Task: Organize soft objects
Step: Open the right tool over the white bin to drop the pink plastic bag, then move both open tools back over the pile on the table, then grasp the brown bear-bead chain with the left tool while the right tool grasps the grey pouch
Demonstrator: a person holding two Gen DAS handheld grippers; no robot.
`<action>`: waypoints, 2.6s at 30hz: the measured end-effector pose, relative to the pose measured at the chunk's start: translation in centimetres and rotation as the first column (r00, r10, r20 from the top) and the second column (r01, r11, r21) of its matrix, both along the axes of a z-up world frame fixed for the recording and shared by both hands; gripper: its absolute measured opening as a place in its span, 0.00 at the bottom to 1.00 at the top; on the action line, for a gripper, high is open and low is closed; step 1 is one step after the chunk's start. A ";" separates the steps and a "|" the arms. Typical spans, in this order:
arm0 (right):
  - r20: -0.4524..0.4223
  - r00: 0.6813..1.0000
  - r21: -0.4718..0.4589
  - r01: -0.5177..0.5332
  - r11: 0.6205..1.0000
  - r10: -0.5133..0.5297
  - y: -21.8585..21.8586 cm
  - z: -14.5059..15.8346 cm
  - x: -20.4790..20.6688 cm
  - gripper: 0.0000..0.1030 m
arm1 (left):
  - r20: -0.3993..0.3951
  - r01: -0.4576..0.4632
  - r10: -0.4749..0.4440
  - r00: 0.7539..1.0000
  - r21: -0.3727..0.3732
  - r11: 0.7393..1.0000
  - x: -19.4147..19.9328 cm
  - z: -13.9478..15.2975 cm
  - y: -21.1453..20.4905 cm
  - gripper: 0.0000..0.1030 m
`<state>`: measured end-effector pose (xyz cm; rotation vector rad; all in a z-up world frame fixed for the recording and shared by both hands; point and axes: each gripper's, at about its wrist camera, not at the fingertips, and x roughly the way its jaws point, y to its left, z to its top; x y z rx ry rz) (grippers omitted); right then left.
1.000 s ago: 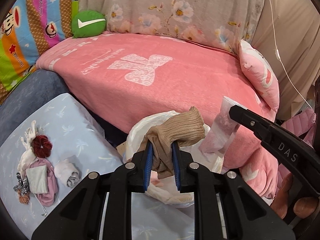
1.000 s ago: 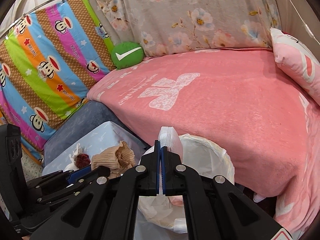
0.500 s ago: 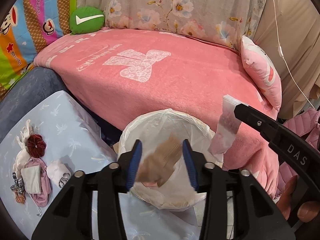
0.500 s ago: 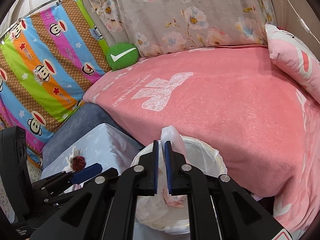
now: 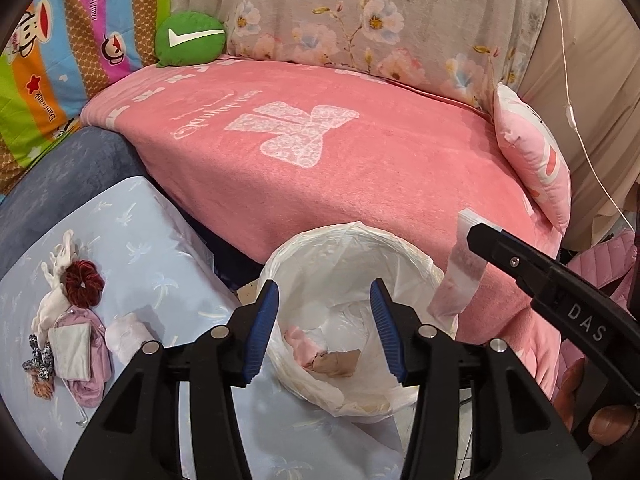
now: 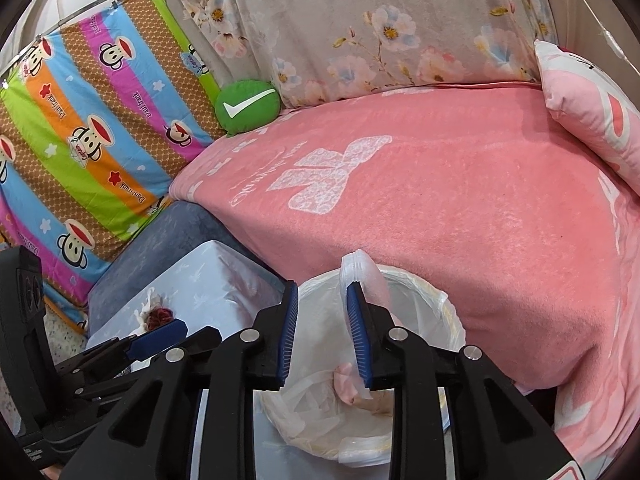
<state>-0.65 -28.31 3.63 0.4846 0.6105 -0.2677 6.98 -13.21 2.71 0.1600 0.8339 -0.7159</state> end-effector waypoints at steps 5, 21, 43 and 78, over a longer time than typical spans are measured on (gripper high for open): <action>-0.025 0.999 0.010 -0.021 1.000 0.021 0.7 -1.0 0.6 0.26 | -0.004 -0.023 0.023 1.000 -0.003 1.000 0.3 -0.2 1.0 0.44; -0.216 0.974 0.082 -0.054 0.995 0.071 2.9 -7.7 1.1 0.26 | -0.005 -0.081 0.081 0.997 -0.009 0.997 0.7 -0.7 4.1 0.44; -0.174 0.976 -0.010 -0.134 0.991 0.130 7.8 -4.9 1.5 0.27 | -0.042 -0.185 0.183 0.982 -0.035 0.982 1.9 -1.7 10.0 0.51; -0.226 0.867 -0.048 -0.466 0.883 0.445 31.1 -6.9 15.5 0.40 | -0.222 -0.620 0.618 0.754 0.072 0.781 9.2 -10.9 36.5 0.60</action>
